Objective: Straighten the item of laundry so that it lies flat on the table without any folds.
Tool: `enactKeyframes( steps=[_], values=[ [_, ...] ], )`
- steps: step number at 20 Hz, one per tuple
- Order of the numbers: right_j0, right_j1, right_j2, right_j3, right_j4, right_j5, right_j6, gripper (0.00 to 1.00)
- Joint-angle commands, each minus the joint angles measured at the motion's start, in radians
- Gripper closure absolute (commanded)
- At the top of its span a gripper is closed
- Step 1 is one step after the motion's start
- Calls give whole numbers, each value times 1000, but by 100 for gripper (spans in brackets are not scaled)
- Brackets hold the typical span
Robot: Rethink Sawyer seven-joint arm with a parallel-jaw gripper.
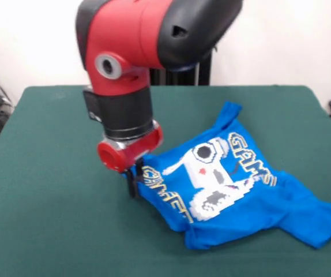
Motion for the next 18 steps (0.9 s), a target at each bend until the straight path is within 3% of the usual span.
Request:
enactKeyframes(
  steps=[1,18],
  values=[
    [-75,-18,50,-27,-44,-11,-181,100],
    [-115,-35,110,-64,-40,19,-189,100]
  ],
)
